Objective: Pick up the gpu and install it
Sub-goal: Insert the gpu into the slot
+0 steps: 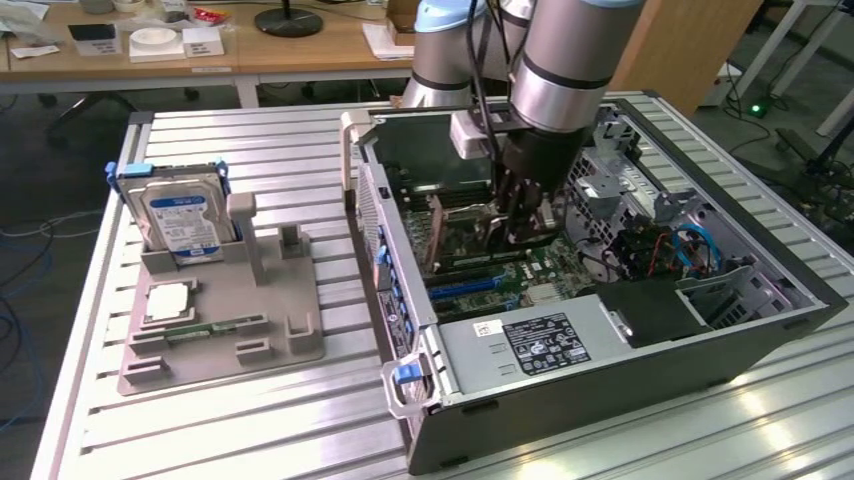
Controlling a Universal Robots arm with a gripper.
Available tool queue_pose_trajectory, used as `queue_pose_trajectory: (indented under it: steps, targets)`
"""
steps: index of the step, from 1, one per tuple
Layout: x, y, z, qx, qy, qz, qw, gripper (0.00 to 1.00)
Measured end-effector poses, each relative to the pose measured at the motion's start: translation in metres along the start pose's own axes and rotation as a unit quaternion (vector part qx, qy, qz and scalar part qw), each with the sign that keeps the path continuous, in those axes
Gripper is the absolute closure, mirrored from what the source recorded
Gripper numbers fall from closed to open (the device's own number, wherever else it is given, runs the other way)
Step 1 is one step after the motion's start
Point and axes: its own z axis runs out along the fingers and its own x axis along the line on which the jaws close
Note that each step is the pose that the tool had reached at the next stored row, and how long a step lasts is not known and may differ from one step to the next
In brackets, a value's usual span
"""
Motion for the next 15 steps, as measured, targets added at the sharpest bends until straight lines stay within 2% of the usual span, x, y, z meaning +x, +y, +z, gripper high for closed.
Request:
queue_pose_trajectory:
  steps: [4,8,15]
  targets:
    - [-0.001,0.0012,0.0071,0.0,-0.0004,0.0,1.0,0.72]
    - [-0.001,0.0098,0.0123,0.0,-0.0002,0.0,1.0,0.72]
    - [0.0,0.0157,0.0241,-0.0001,-0.0002,-0.001,1.0,0.72]
